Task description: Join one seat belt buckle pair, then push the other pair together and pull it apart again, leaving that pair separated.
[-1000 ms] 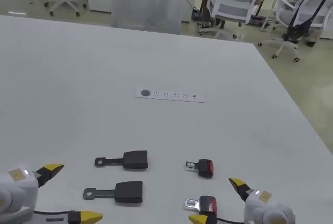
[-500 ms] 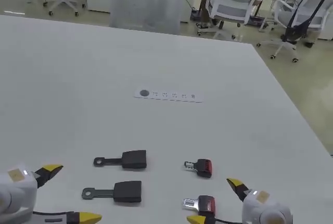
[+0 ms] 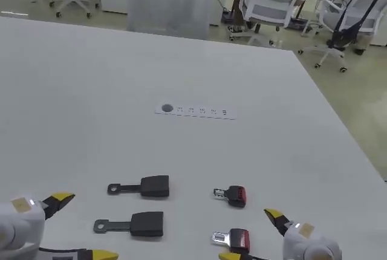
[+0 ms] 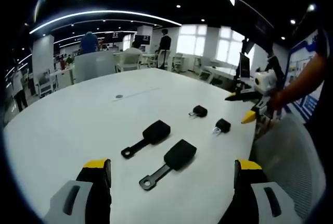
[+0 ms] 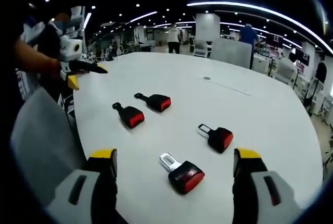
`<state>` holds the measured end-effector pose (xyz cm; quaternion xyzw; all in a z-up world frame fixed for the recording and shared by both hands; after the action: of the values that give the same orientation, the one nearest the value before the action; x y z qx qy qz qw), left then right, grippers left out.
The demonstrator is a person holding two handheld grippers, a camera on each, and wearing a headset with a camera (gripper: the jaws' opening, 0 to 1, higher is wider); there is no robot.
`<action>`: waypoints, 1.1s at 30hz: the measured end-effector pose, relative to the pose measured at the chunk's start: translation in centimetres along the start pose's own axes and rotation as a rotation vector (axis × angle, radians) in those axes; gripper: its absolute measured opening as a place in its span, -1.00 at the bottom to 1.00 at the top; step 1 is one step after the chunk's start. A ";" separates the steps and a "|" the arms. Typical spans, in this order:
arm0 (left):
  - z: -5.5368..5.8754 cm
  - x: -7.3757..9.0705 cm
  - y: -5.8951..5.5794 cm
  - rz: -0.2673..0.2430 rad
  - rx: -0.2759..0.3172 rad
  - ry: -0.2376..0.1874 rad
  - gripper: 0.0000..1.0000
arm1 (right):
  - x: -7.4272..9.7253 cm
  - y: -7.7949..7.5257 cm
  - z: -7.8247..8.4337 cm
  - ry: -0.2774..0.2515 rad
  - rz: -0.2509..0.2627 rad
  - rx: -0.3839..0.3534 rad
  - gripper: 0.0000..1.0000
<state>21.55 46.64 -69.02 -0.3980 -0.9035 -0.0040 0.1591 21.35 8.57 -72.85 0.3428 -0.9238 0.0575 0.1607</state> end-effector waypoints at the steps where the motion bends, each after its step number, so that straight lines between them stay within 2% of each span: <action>1: 0.0 -0.1 0.0 0.001 -0.001 0.001 1.00 | -0.1 0.0 0.0 0.001 -0.003 -0.001 0.89; 7: 0.3 -0.6 0.0 0.024 -0.010 0.022 1.00 | -0.3 0.0 0.4 0.020 -0.035 -0.008 0.86; 12: 0.4 -1.1 0.0 0.044 -0.029 0.048 1.00 | -0.5 -0.5 0.8 0.031 -0.053 -0.016 0.85; 16: 0.4 -1.8 -0.1 0.059 -0.035 0.060 0.97 | -0.6 -1.0 1.0 0.048 -0.096 -0.034 0.84; 21: 0.5 -2.6 -0.1 0.086 -0.048 0.083 0.92 | -0.6 -1.8 1.3 0.072 -0.127 -0.027 0.82; 27: 0.6 -3.7 -0.1 0.102 -0.052 0.097 0.88 | -1.0 -2.5 1.8 0.108 -0.189 -0.016 0.78; 33: 1.0 -4.8 0.0 0.132 -0.067 0.127 0.83 | -1.3 -2.9 2.1 0.136 -0.219 -0.020 0.71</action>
<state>24.27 43.33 -71.36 -0.4605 -0.8628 -0.0488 0.2029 23.65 6.72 -75.34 0.4351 -0.8684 0.0535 0.2317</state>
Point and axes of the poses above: the centre of the closed fingertips' face, and the gripper's own axes: x roughly backward along the fingers, y roughly to its left, z roughly out of its underside, the point moved 9 cm from there along x, roughly backward along the fingers, and after that the axes turned 13 degrees about -y, right-handed, at the moved point
